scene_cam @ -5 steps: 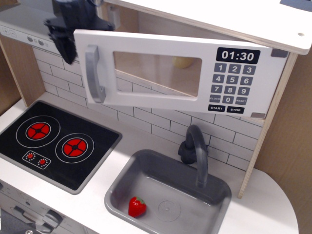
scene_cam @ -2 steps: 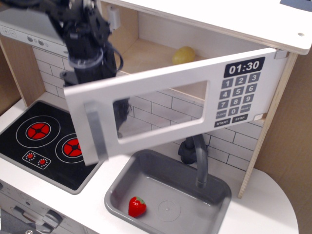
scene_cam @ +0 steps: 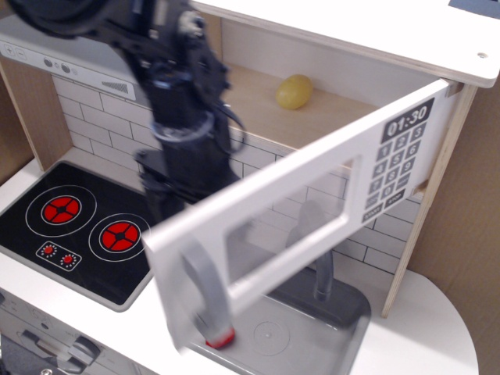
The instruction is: Open microwave
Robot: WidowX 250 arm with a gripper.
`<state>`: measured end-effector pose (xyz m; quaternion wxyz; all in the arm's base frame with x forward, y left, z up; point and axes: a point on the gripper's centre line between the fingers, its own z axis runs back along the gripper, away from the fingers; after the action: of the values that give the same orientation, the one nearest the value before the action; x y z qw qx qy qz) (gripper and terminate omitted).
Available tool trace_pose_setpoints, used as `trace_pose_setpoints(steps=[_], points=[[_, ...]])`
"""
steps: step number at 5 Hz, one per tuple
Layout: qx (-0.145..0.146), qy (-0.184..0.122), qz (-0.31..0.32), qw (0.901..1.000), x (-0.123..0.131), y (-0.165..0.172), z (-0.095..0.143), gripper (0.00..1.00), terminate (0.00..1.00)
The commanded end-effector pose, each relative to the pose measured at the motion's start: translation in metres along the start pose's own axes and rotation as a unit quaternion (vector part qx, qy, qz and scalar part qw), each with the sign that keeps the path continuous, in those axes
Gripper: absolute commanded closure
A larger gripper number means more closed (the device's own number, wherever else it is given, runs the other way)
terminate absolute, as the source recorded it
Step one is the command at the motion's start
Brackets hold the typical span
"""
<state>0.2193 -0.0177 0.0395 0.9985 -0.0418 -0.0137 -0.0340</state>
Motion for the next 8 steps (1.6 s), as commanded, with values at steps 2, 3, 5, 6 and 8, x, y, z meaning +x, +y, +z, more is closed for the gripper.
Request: trace_pose_setpoints(steps=[2, 3, 5, 6, 8], points=[[-0.021, 0.005, -0.029, 0.9994, -0.002, -0.085, 0.006, 0.0, 0.0], [-0.022, -0.038, -0.01, 0.999, 0.007, -0.065, 0.019, 0.0, 0.0], [-0.025, -0.084, 0.086, 0.9924, 0.036, 0.013, 0.065, 0.0, 0.0], [-0.057, -0.076, 0.149, 0.9842, 0.055, 0.032, 0.101, 0.0, 0.0], [-0.069, -0.036, 0.097, 0.9923, 0.055, 0.002, 0.124, 0.0, 0.0]])
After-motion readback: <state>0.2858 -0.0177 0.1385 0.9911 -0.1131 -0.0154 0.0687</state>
